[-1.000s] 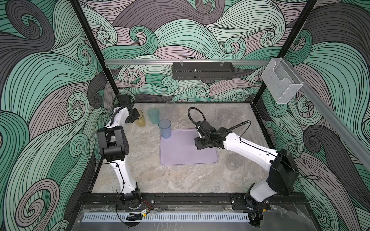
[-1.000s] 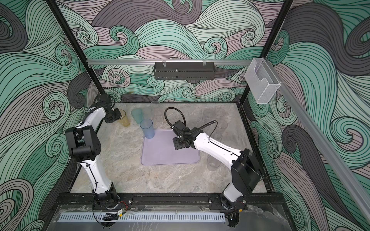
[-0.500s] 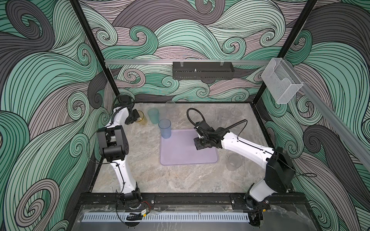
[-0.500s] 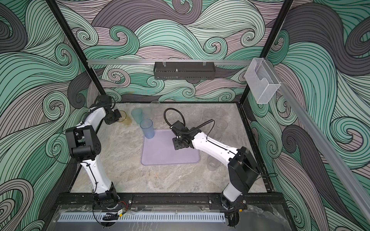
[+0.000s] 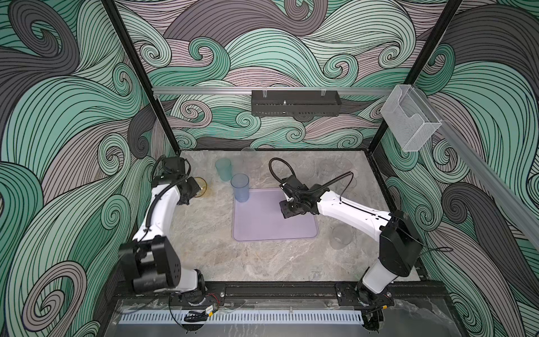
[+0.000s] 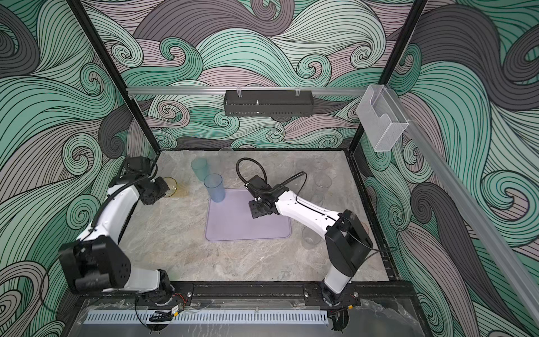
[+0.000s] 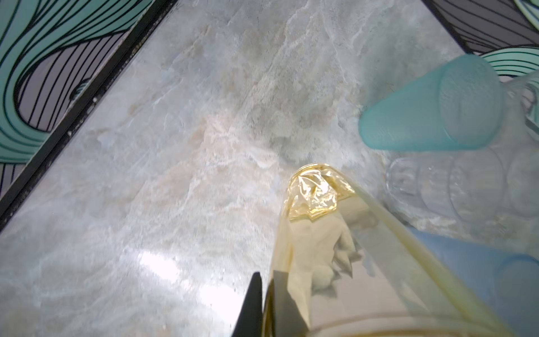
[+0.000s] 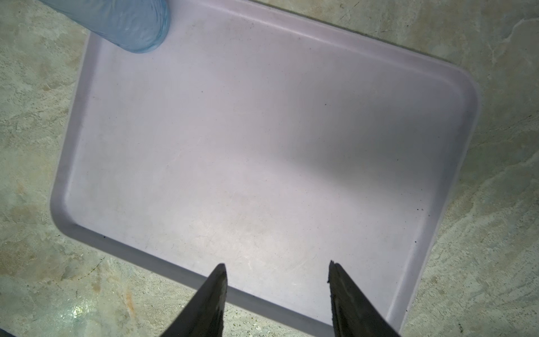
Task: Place the glasses into the tray
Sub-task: 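Carry the yellow cup onto the tray with the left gripper while the right approaches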
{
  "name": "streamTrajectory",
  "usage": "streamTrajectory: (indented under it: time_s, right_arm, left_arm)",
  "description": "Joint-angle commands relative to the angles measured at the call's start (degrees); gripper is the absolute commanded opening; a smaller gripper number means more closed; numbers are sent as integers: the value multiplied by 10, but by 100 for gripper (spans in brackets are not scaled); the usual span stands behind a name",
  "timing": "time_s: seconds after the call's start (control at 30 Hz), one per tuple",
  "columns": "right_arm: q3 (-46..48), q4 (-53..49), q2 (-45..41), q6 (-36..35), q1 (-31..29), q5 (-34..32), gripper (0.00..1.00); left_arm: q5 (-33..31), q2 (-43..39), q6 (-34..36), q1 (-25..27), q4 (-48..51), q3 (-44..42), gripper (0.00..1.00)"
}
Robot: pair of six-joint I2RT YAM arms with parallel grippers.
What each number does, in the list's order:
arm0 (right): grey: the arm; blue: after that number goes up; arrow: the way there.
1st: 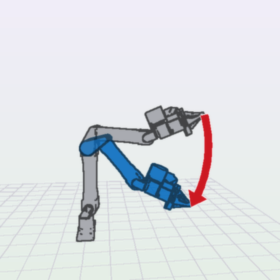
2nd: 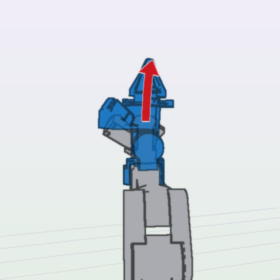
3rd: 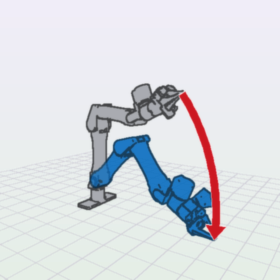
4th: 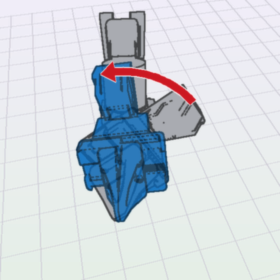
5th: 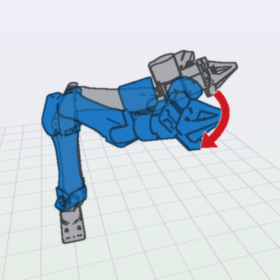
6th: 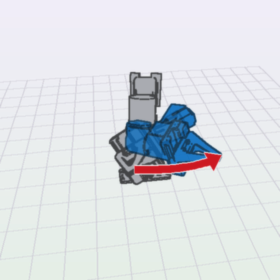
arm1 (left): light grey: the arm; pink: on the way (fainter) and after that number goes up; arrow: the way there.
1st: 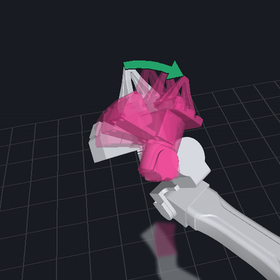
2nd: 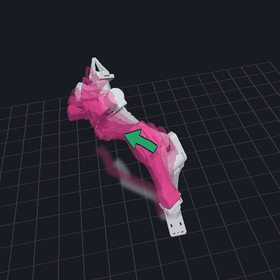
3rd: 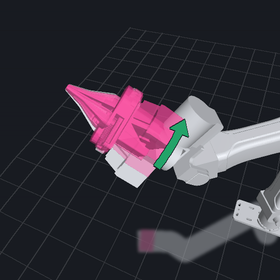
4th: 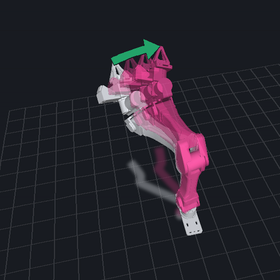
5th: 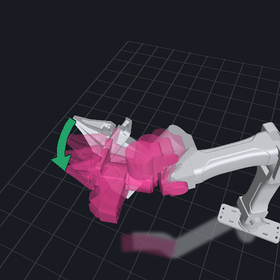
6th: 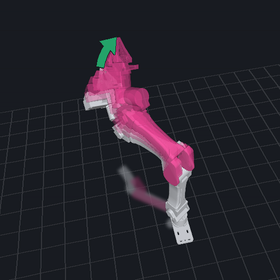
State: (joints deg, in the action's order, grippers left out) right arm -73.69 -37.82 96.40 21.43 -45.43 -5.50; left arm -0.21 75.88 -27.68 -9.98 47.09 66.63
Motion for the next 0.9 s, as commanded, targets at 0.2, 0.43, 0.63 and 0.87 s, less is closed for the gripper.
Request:
streamTrajectory:
  time_s: [0.2, 0.43, 0.63, 0.87]
  right_arm:
    - [-6, 3, 11, 15, -15, 30, 56]
    - [-11, 28, 32, 25, -68, 26, 56]
    - [-10, 43, 48, 45, -101, 34, 56]
    - [-4, 79, 61, 76, -113, 63, 56]
  left_arm:
    - [29, -159, 4, 88, 140, -69, 0]
    - [-9, -103, 29, 215, 210, -1, 0]
    - [33, 14, 73, 255, 216, 55, 0]
    - [4, 106, 98, 270, 197, 103, 0]
